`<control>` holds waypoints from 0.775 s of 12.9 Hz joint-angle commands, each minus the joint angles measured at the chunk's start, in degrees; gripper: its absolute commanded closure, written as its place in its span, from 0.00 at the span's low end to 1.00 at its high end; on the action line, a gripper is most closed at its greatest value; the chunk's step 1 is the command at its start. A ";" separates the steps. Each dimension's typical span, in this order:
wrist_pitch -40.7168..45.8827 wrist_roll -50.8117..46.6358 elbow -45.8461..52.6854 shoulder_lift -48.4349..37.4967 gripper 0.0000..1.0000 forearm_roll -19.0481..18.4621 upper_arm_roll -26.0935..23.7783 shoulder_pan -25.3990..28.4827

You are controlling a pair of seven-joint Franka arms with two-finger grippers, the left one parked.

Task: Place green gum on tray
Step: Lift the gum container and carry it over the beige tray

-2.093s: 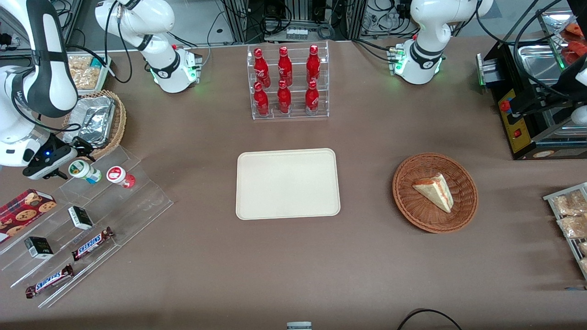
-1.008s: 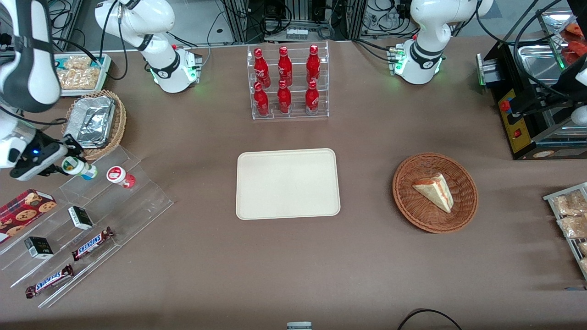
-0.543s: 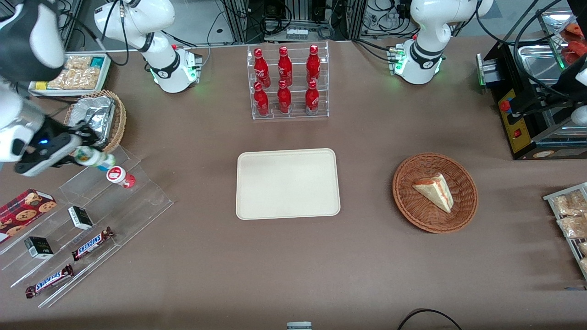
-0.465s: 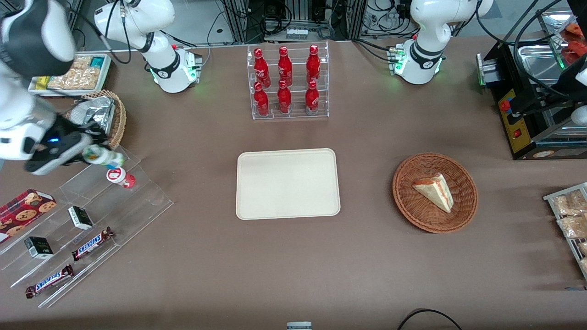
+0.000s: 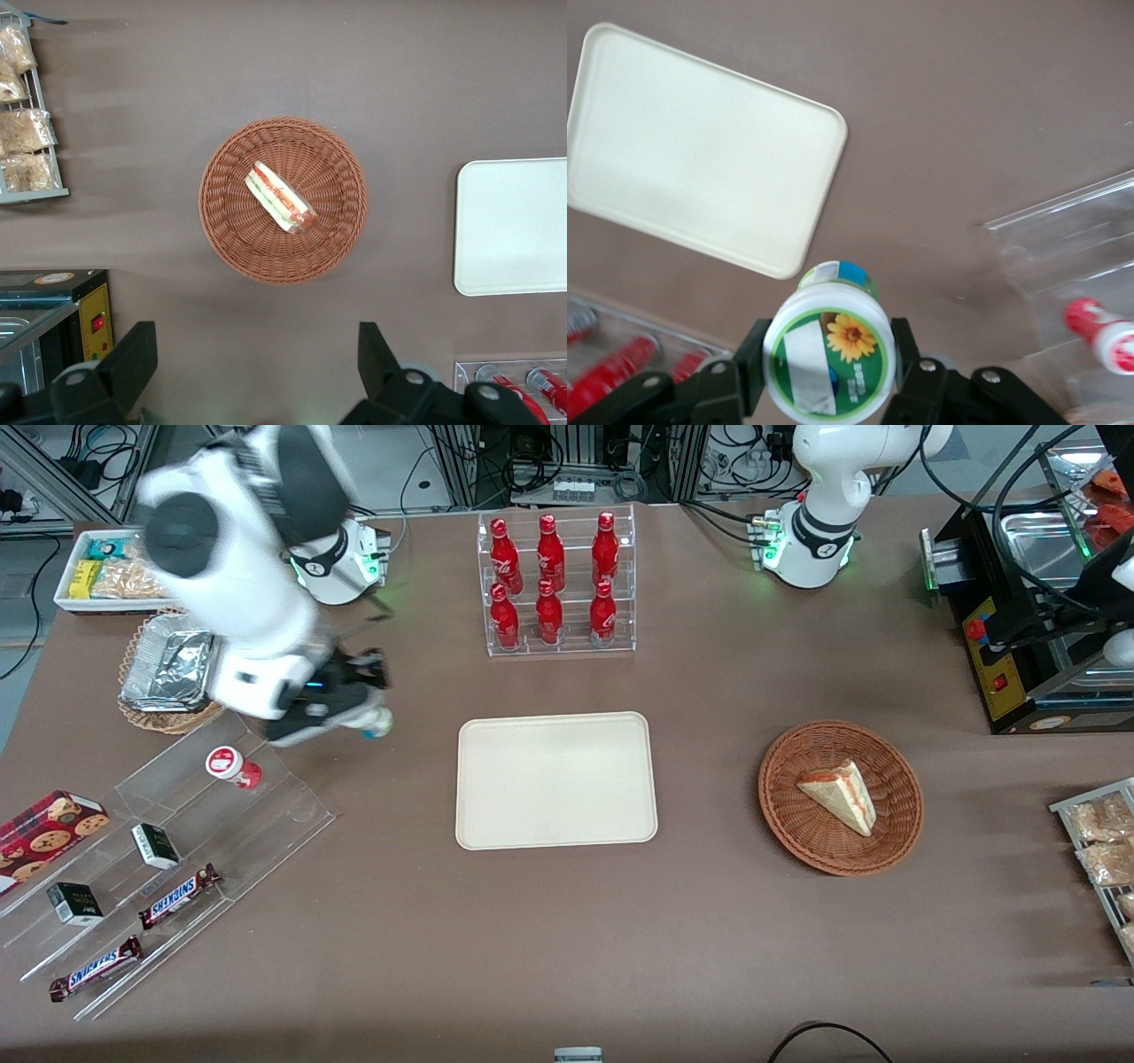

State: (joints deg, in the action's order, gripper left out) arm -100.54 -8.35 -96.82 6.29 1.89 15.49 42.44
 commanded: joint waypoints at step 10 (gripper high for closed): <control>-27.58 -31.99 6.30 28.42 1.00 8.37 0.86 16.17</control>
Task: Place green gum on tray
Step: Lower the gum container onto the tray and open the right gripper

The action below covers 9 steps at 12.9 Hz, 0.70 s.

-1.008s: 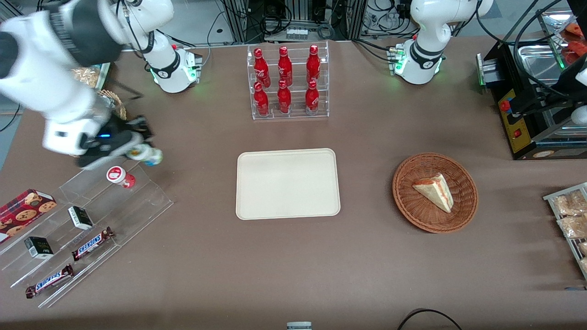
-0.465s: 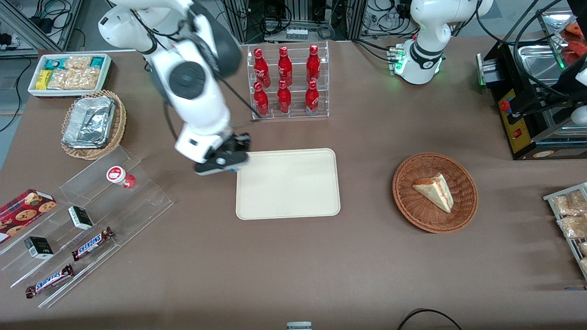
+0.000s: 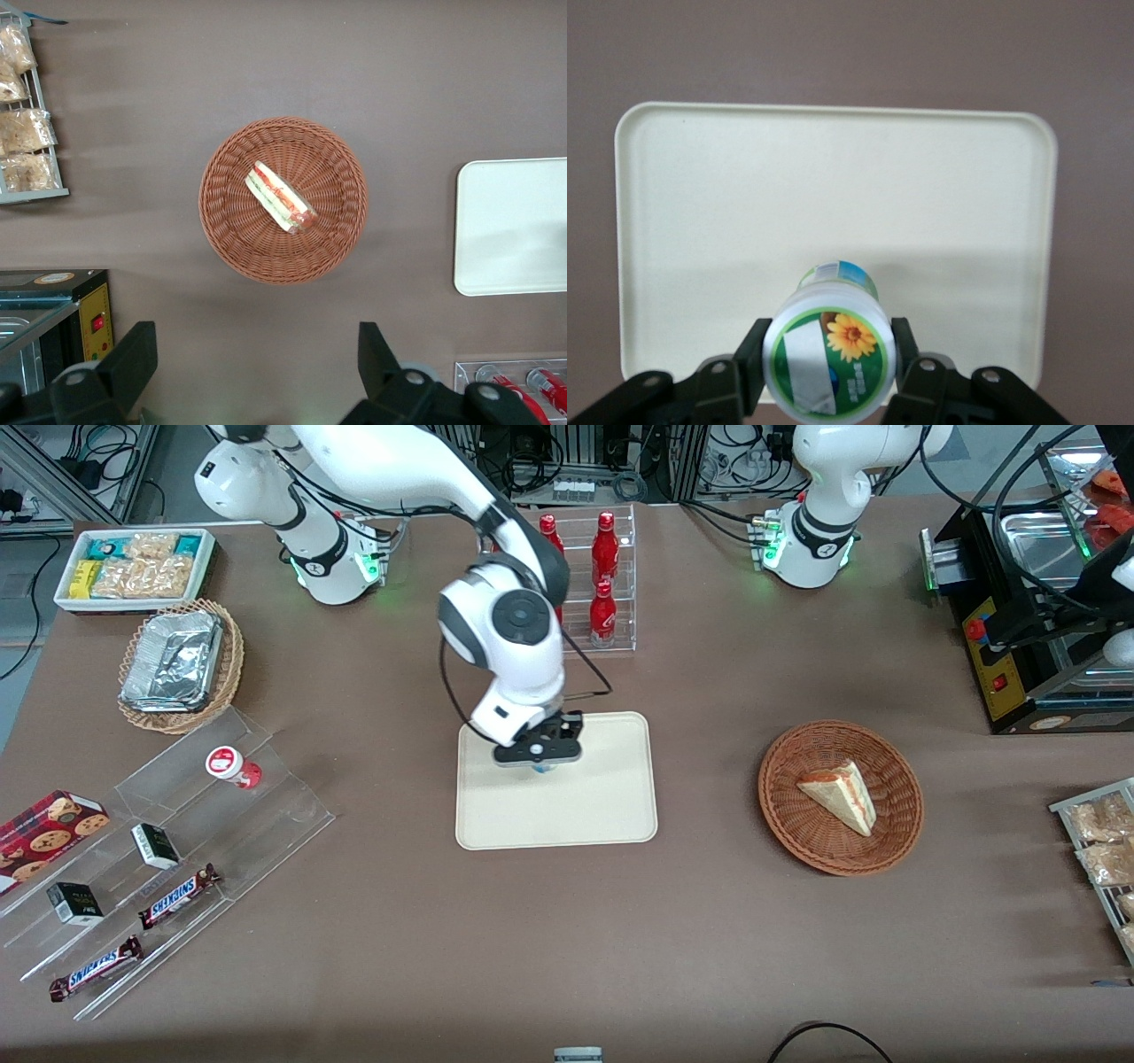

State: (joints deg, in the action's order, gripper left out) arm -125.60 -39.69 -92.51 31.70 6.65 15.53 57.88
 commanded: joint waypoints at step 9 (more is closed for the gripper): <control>-9.92 -0.65 -5.48 4.95 1.00 5.13 0.73 1.44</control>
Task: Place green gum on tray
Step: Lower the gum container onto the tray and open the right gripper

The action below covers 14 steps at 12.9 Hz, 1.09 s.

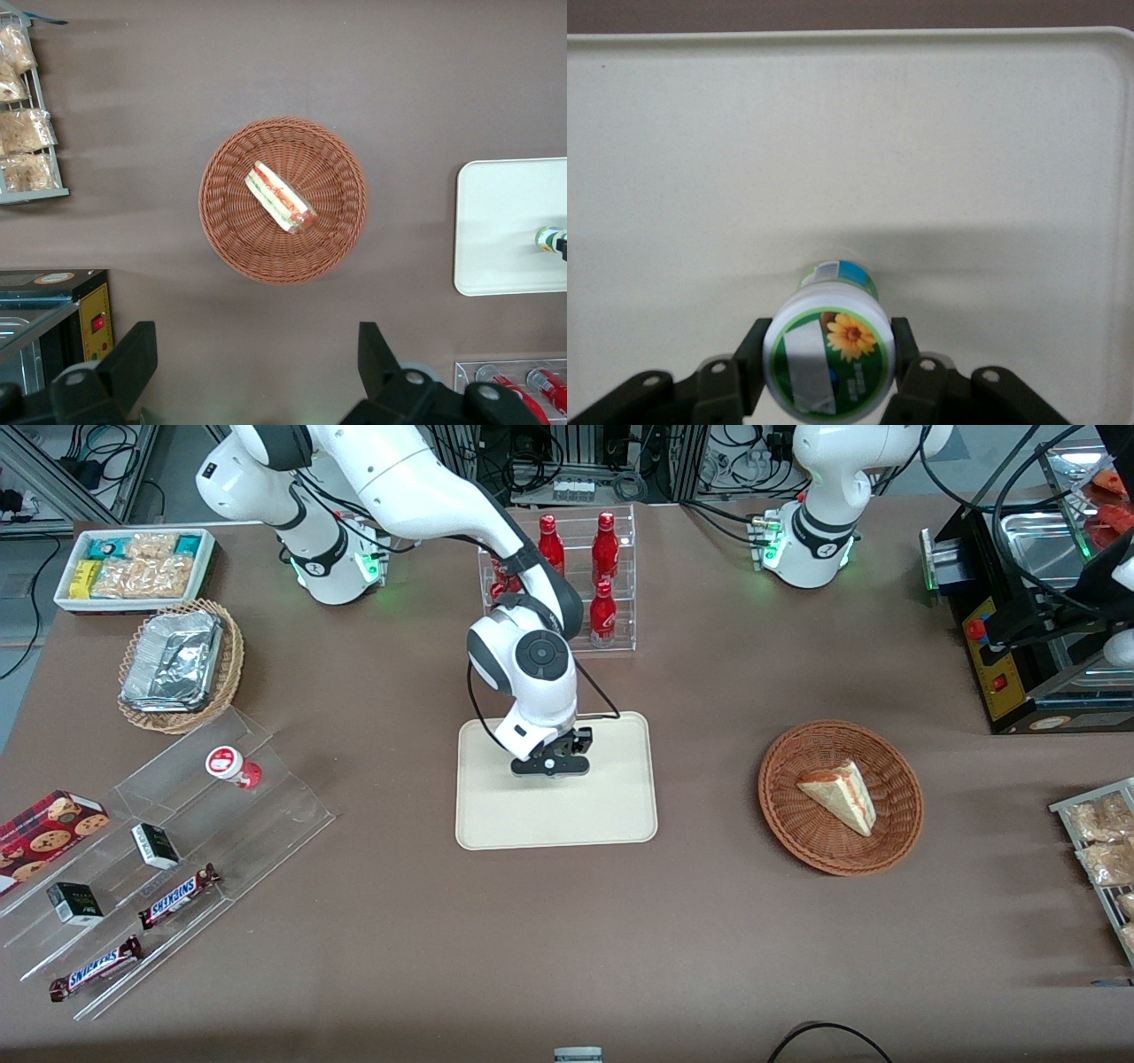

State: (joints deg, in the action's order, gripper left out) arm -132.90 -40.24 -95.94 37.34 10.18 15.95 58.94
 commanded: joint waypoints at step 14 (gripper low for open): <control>12.01 5.67 -9.44 -24.91 0.00 1.07 0.49 -7.07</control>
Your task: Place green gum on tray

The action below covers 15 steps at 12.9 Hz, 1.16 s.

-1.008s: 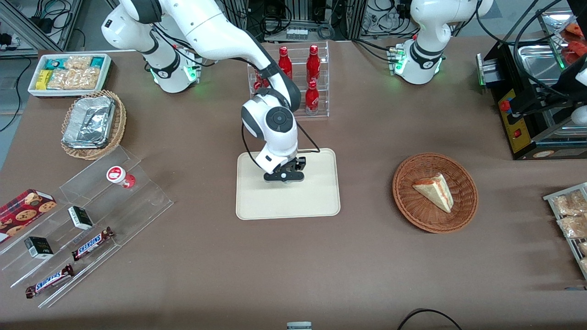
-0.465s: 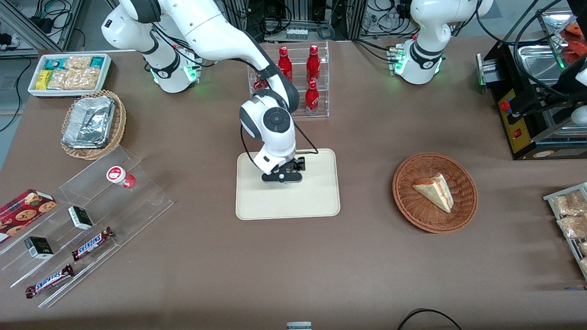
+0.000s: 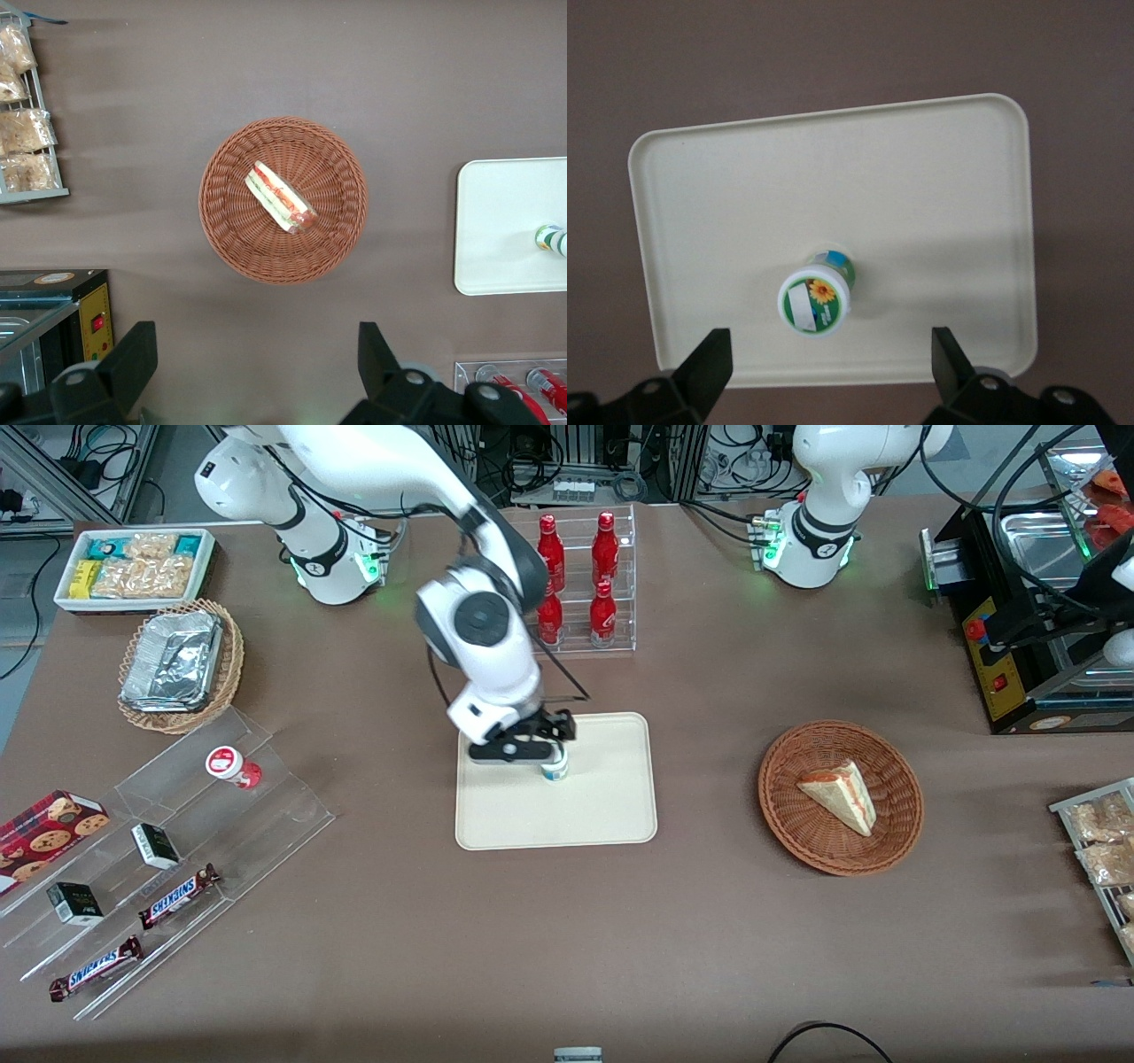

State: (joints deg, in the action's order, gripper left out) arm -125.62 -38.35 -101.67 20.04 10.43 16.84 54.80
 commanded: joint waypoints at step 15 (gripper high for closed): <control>40.01 29.91 0.24 -27.95 0.00 -9.20 -0.58 -32.38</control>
State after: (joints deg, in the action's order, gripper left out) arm -87.89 -9.73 -102.28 -7.11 2.66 16.86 24.71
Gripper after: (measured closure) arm 0.000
